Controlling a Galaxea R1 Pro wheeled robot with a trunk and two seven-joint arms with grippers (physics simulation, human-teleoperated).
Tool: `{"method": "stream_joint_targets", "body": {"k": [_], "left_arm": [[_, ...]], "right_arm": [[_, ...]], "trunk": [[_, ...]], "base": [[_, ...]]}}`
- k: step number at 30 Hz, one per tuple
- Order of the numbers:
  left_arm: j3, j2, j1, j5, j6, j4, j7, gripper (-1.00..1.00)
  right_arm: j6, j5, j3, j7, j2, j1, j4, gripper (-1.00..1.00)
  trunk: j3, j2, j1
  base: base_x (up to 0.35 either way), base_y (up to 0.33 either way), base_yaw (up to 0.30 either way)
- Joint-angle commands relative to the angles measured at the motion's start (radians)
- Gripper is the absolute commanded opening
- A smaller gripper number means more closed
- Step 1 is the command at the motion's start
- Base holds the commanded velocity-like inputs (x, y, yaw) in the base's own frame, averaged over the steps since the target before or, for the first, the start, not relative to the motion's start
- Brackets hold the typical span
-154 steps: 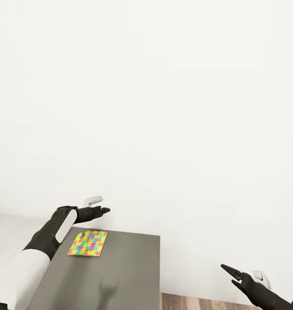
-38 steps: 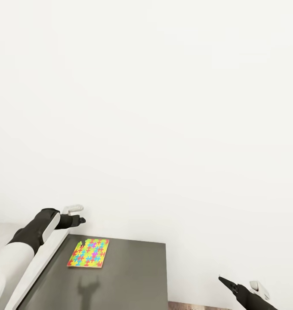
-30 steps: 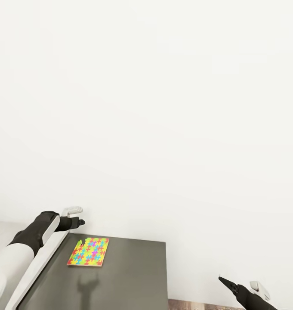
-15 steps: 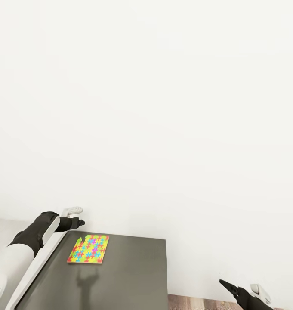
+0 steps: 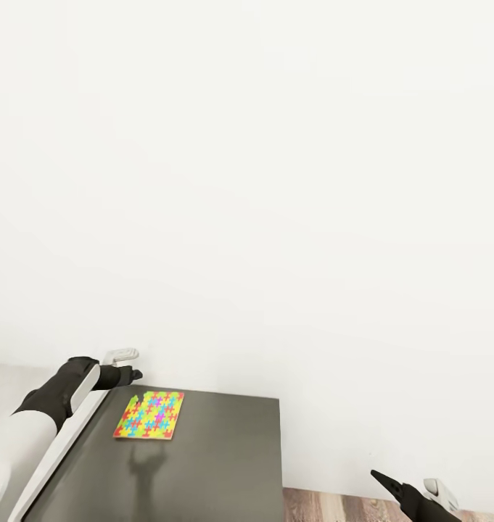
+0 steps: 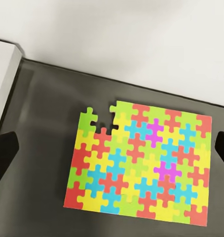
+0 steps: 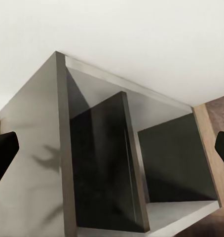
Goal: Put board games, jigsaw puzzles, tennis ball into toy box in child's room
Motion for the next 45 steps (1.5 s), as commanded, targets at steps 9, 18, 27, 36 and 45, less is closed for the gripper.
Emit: {"method": "stream_joint_targets", "body": {"k": [9, 18, 27, 36, 45], "left_arm": [[-0.007, 0.002, -0.001, 0.006, -0.061, 0.019, -0.003, 1.00], [-0.008, 0.002, 0.000, 0.006, -0.174, 0.090, -0.007, 1.00], [-0.009, 0.002, 0.000, 0.006, -0.229, 0.102, -0.010, 1.00], [-0.006, -0.001, 0.000, 0.006, -0.242, 0.103, -0.012, 1.00], [-0.005, -0.001, 0.000, 0.007, -0.246, 0.103, -0.012, 1.00]], "right_arm": [[0.006, -0.005, -0.002, 0.001, -0.001, -0.001, 0.009, 1.00], [0.003, -0.004, -0.002, 0.001, -0.004, -0.001, 0.024, 1.00], [0.003, -0.004, -0.002, 0.001, -0.006, -0.001, 0.027, 1.00], [-0.003, -0.004, -0.002, 0.001, -0.004, -0.001, 0.028, 1.00], [-0.006, -0.004, -0.002, 0.000, -0.002, -0.001, 0.028, 1.00]], "trunk": [[-0.017, -0.002, 0.001], [-0.032, -0.002, 0.001], [-0.047, -0.002, 0.001], [-0.062, -0.002, 0.001], [-0.076, -0.002, 0.001]], "base": [[0.000, 0.000, 0.000], [0.000, 0.000, 0.000], [0.000, 0.000, 0.000], [0.000, 0.000, 0.000], [0.000, 0.000, 0.000]]}}
